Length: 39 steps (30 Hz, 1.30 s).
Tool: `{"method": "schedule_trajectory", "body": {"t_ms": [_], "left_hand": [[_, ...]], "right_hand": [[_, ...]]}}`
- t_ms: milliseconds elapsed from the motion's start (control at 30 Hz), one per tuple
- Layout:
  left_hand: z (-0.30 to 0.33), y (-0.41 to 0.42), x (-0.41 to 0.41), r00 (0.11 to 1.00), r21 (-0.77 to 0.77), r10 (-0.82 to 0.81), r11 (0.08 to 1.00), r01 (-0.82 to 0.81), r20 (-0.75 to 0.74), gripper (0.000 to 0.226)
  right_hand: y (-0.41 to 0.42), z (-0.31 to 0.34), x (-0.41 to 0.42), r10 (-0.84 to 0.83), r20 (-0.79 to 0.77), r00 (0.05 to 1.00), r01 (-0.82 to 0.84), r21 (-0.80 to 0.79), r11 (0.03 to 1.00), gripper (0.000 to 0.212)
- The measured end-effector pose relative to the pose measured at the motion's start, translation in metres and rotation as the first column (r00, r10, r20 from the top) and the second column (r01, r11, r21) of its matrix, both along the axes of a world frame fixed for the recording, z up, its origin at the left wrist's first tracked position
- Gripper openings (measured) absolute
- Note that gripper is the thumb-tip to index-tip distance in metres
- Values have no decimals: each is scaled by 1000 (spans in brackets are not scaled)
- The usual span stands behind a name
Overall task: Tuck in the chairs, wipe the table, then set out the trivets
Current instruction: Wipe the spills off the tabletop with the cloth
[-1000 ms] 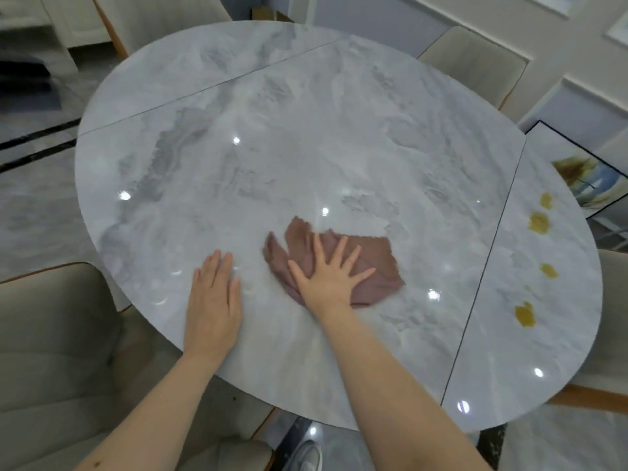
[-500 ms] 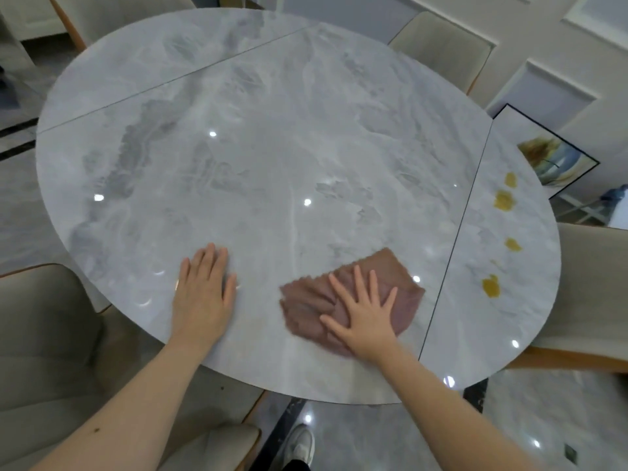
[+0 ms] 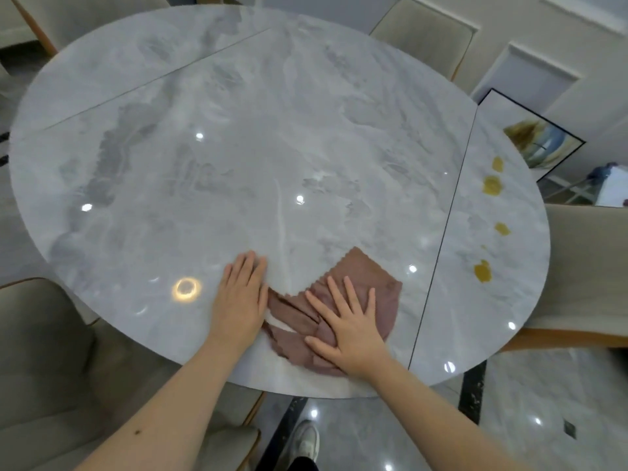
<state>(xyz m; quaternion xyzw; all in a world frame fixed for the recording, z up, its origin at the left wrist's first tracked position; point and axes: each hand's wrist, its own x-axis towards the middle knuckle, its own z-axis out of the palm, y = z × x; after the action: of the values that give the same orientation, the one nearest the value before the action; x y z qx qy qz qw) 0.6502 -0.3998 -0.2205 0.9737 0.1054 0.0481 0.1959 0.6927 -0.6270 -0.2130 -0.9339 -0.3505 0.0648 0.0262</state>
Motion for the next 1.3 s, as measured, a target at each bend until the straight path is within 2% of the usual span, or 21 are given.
{"method": "schedule_trajectory", "body": {"t_ms": [100, 233, 300, 333, 400, 467, 533, 733, 867, 900, 967, 1067, 1167, 1300], "left_hand": [[2, -1, -1, 1000, 13, 0, 1000, 0, 5, 56], [8, -5, 2, 999, -43, 23, 999, -21, 45, 60], [9, -9, 7, 998, -65, 9, 998, -6, 56, 61], [11, -15, 12, 999, -80, -7, 997, 11, 48, 62], [14, -24, 22, 999, -101, -35, 994, 39, 38, 61], [19, -37, 33, 996, -121, -74, 990, 79, 44, 63], [20, -49, 42, 992, -136, -106, 984, 113, 64, 66], [34, -111, 75, 974, -177, -220, 958, 227, 60, 70], [38, -165, 102, 954, -208, -295, 931, 301, 58, 67], [38, -180, 113, 946, -201, -318, 925, 323, 55, 68], [37, -207, 132, 934, -186, -354, 916, 356, 44, 60], [32, -239, 159, 926, -143, -376, 916, 375, 23, 56], [24, -264, 185, 931, -75, -366, 928, 365, 5, 64], [17, -292, 225, 954, 1, -298, 954, 299, -41, 64]], "right_hand": [[-17, 6, 34, -138, -54, 989, 135, -57, 989, 75], [13, 2, 65, -363, -49, 931, 362, -23, 932, 76], [28, -3, 61, -381, -33, 924, 382, 17, 924, 75], [29, -2, 56, -347, -50, 937, 350, 74, 934, 75], [23, -3, 40, -143, -122, 982, 167, 219, 961, 66], [-2, -5, 27, 47, -120, 992, -6, 322, 947, 56], [-37, -9, 26, 72, -133, 988, -22, 346, 938, 50], [-141, 6, 56, -236, 48, 970, 207, 337, 919, 54], [-183, 25, 92, -512, 106, 853, 424, 434, 795, 54], [-191, 29, 98, -568, 111, 816, 485, 403, 776, 60], [-197, 38, 105, -634, 129, 763, 598, 233, 767, 70], [-206, 30, 108, -719, 9, 695, 719, -30, 694, 71], [-212, 10, 115, -756, -79, 650, 754, -55, 654, 78], [-217, 2, 147, -761, -70, 645, 763, 4, 646, 82]]}}
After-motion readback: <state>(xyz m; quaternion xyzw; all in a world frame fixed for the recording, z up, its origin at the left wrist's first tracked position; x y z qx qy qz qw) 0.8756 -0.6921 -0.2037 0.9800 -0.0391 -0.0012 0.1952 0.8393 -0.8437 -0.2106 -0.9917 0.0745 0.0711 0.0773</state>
